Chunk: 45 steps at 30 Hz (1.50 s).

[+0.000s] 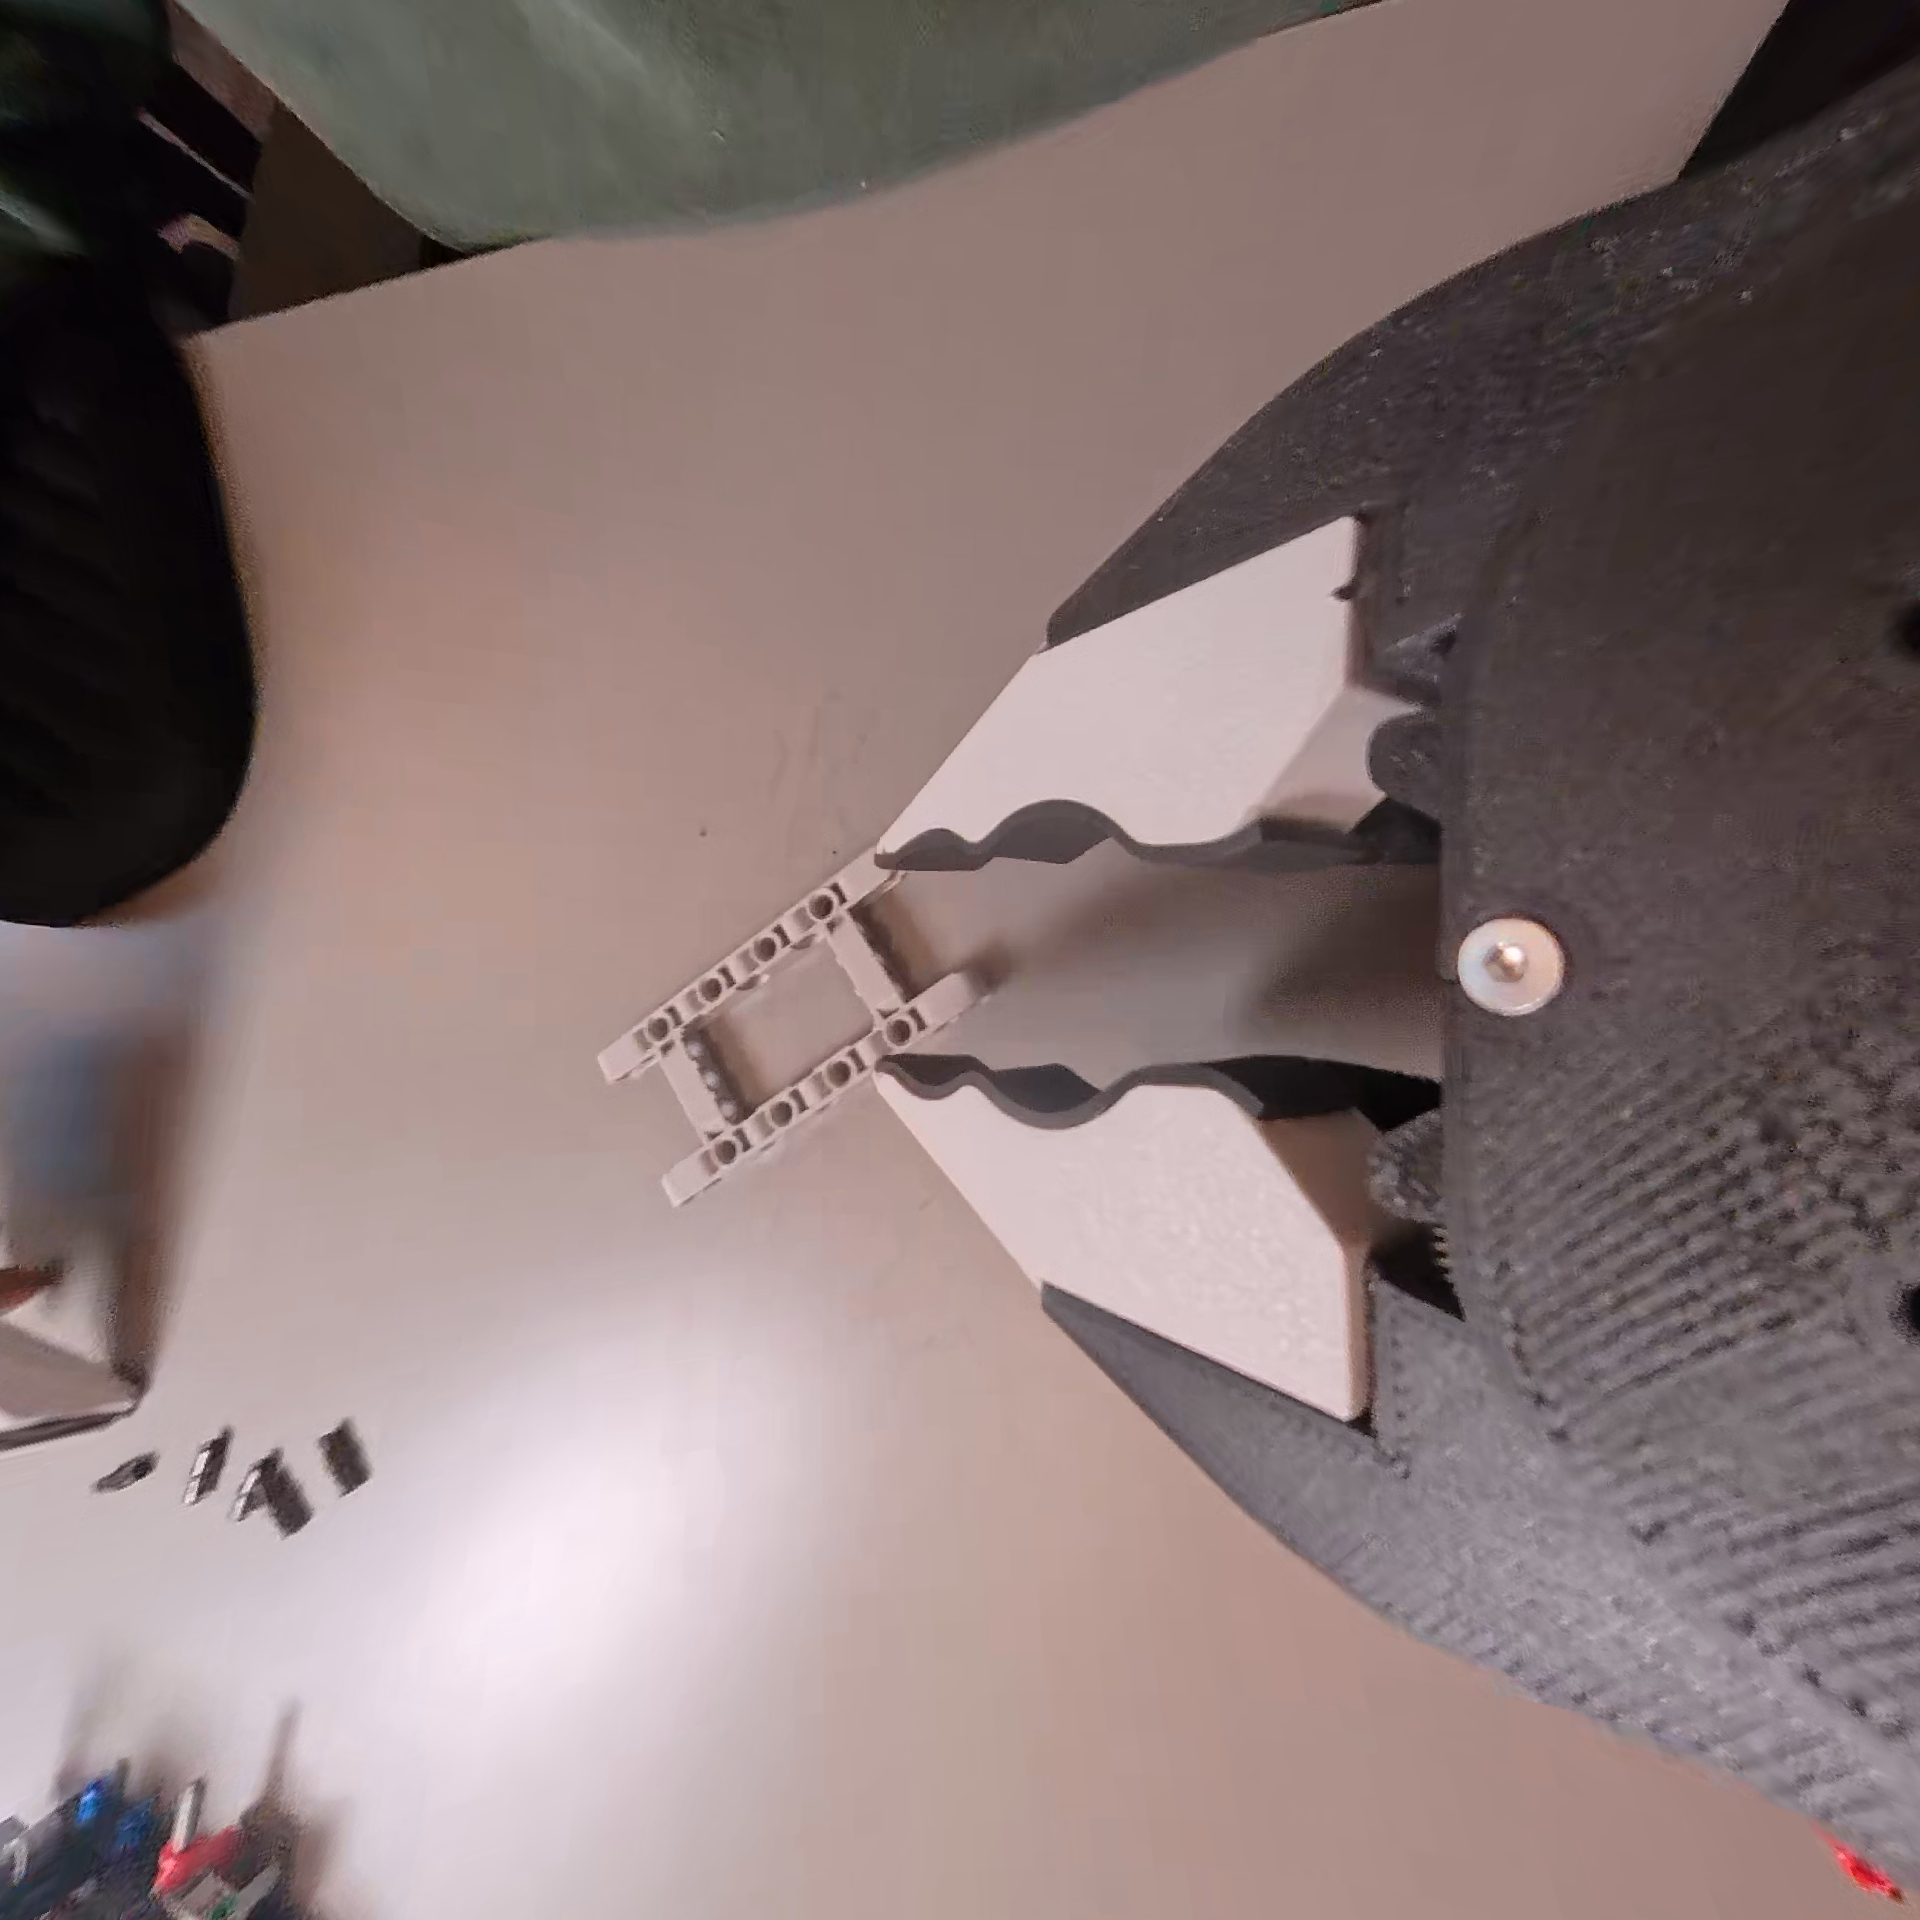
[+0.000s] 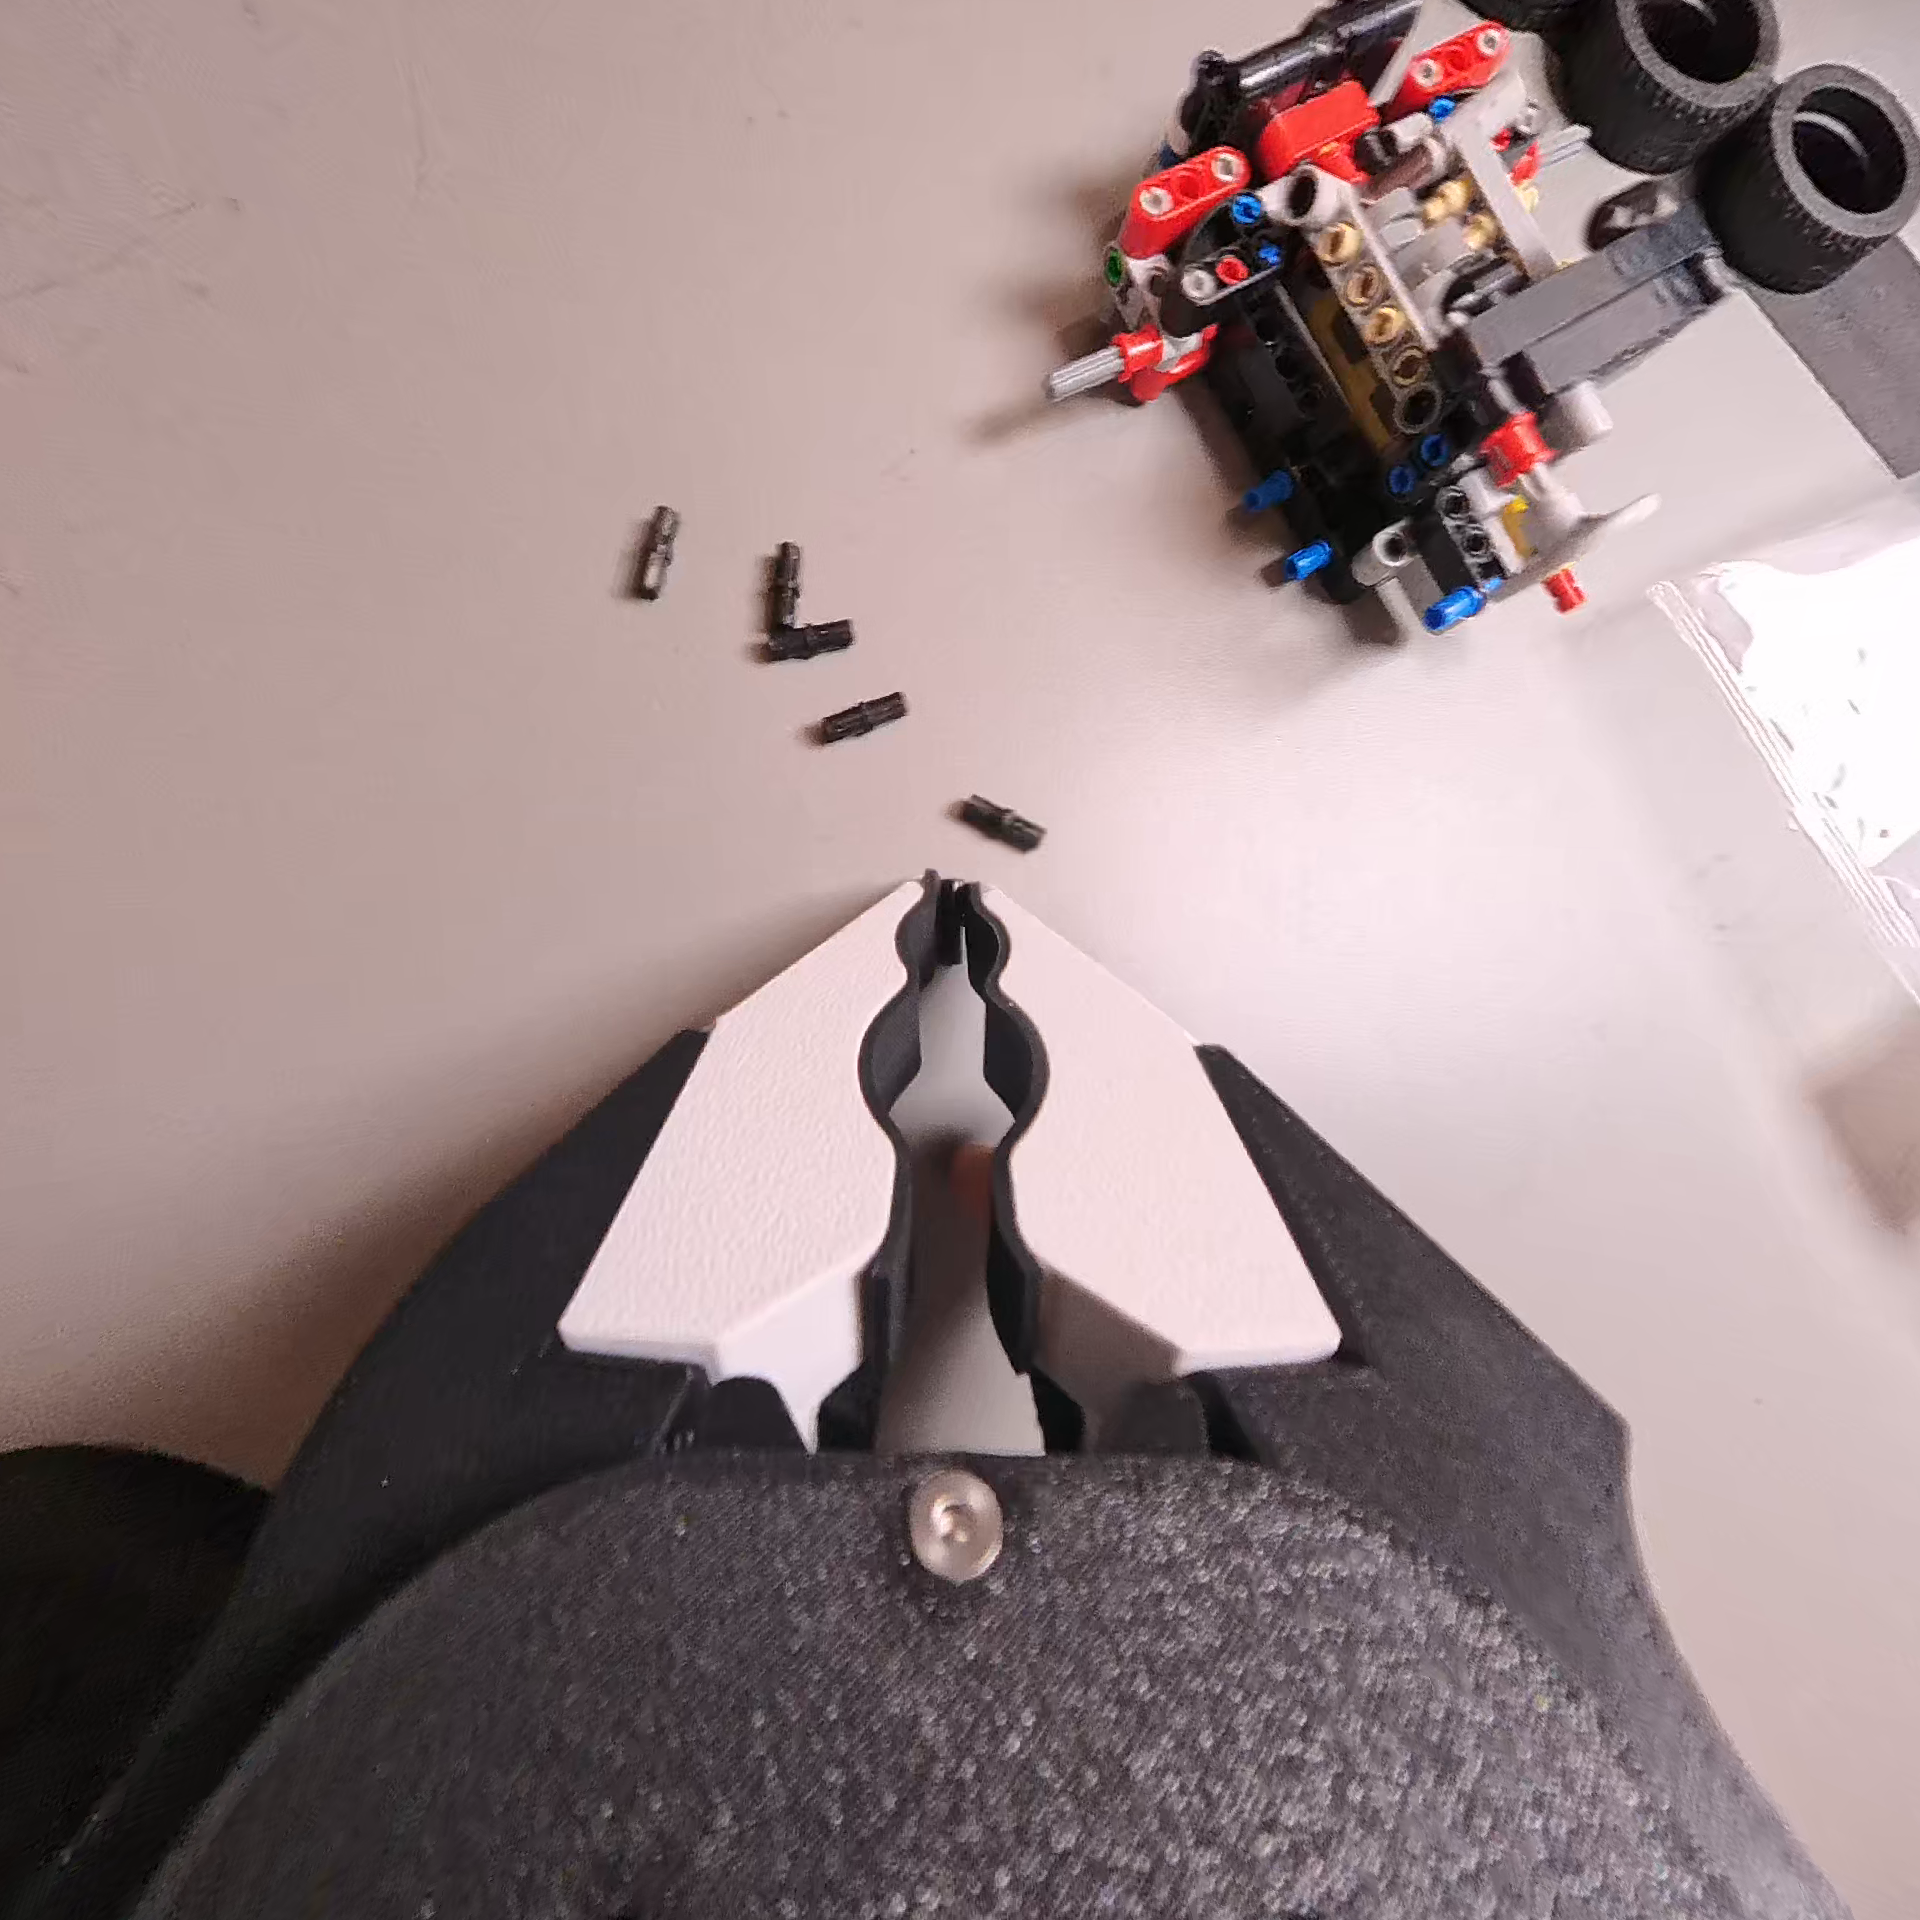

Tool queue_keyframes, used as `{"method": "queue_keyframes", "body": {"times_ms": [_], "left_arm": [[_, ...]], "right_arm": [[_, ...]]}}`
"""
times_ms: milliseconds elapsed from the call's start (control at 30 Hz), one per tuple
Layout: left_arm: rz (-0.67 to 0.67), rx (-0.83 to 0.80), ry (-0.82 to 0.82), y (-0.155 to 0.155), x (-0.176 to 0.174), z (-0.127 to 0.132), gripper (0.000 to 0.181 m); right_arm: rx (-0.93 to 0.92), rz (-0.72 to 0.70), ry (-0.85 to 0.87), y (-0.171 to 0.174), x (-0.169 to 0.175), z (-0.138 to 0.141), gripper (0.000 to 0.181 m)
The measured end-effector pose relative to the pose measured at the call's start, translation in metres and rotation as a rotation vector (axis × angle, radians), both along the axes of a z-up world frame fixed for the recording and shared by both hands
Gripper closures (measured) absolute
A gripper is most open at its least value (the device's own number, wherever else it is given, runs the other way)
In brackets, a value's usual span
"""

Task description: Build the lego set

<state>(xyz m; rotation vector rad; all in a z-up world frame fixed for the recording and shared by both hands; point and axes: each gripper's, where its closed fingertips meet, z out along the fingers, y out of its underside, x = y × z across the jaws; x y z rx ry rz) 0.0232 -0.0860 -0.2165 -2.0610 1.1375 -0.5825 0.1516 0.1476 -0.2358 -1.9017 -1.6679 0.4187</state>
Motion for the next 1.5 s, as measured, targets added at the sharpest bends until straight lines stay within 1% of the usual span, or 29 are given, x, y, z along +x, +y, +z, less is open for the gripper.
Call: {"method": "queue_keyframes", "body": {"times_ms": [67,167,200,300,400,467,567,633,700,767,900,1033,1200,1267,1333,1400,1500], "left_arm": [[0.007,0.020,-0.009,0.008,-0.002,0.004,0.144],[-0.011,0.055,0.086,0.029,-0.008,0.000,0.142],[-0.038,0.061,0.115,0.034,-0.005,-0.002,0.142],[-0.176,0.068,0.221,0.044,0.010,-0.008,0.147],[-0.330,0.053,0.331,0.046,0.026,-0.015,0.149],[-0.400,0.054,0.391,0.049,0.032,-0.018,0.149],[-0.467,0.004,0.428,0.047,0.037,-0.020,0.151],[-0.483,0.007,0.445,0.049,0.039,-0.020,0.152],[-0.482,-0.005,0.438,0.049,0.041,-0.021,0.159],[-0.471,-0.028,0.410,0.047,0.041,-0.021,0.172],[-0.401,-0.007,0.310,0.044,0.037,-0.021,0.175],[-0.319,0.004,0.150,0.030,0.027,-0.018,0.175],[-0.242,0.057,-0.085,0.013,0.024,0.006,0.175],[-0.226,0.077,-0.140,0.010,0.022,0.014,0.175],[-0.213,0.087,-0.149,0.009,0.020,0.016,0.175],[-0.201,0.095,-0.121,0.009,0.018,0.015,0.175],[-0.176,0.082,-0.057,0.011,0.016,0.007,0.175]], "right_arm": [[-0.018,0.088,0.011,-0.016,-0.001,0.001,0.178],[-0.058,0.249,0.059,-0.051,-0.009,0.007,0.178],[-0.081,0.292,0.090,-0.063,-0.014,0.012,0.178],[-0.130,0.385,0.138,-0.093,-0.027,0.019,0.178],[-0.149,0.443,0.128,-0.110,-0.031,0.015,0.178],[-0.174,0.462,0.127,-0.117,-0.032,0.012,0.178],[-0.207,0.486,0.129,-0.126,-0.034,0.010,0.178],[-0.218,0.504,0.135,-0.131,-0.036,0.010,0.178],[-0.225,0.519,0.139,-0.135,-0.037,0.011,0.178],[-0.232,0.533,0.144,-0.140,-0.038,0.011,0.178],[-0.240,0.556,0.162,-0.149,-0.042,0.013,0.178],[-0.251,0.589,0.185,-0.162,-0.049,0.016,0.178],[-0.280,0.636,0.251,-0.184,-0.065,0.029,0.178],[-0.283,0.653,0.265,-0.192,-0.070,0.033,0.178],[-0.263,0.659,0.249,-0.197,-0.075,0.032,0.178],[-0.222,0.660,0.210,-0.198,-0.079,0.028,0.179],[-0.115,0.662,0.100,-0.195,-0.082,0.013,0.179]]}}
